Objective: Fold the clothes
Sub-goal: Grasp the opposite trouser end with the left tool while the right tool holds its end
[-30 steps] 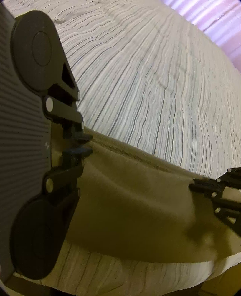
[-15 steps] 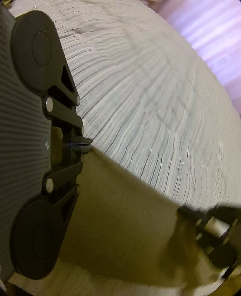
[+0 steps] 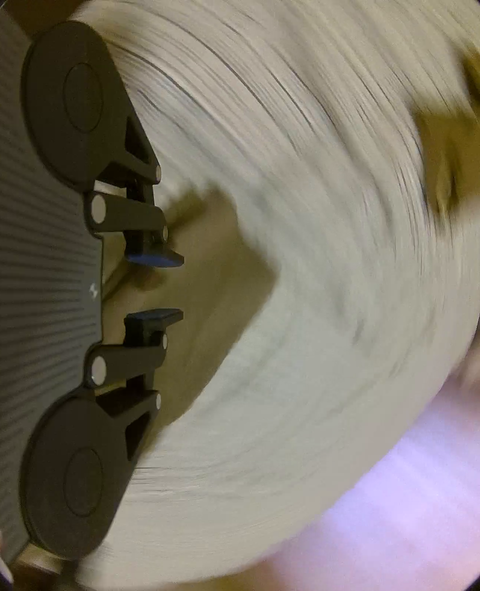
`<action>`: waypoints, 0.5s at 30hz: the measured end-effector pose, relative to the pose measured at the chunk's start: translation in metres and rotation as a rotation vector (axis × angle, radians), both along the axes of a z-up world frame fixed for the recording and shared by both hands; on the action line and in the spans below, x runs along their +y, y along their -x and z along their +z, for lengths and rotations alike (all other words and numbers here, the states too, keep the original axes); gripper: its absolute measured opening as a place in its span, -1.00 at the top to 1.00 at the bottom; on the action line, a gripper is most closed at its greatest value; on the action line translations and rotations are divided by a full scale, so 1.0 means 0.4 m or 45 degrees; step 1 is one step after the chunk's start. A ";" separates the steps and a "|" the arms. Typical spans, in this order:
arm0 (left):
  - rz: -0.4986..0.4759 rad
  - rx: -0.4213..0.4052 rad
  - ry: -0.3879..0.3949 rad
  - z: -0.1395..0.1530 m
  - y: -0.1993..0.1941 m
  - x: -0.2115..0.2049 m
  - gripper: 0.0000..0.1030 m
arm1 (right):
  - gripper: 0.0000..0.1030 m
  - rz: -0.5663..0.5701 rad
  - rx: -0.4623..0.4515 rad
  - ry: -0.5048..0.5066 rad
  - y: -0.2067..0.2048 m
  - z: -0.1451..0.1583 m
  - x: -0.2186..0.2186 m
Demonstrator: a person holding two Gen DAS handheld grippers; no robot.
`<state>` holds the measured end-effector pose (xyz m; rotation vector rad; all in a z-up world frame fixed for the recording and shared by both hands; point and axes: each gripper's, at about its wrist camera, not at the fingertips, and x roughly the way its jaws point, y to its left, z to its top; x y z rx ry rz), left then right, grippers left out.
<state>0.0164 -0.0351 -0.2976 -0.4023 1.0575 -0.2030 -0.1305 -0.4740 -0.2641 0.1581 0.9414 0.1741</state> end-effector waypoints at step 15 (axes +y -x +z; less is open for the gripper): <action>0.208 0.096 0.128 -0.041 -0.008 0.046 0.58 | 0.12 0.587 0.009 0.343 0.218 -0.043 0.272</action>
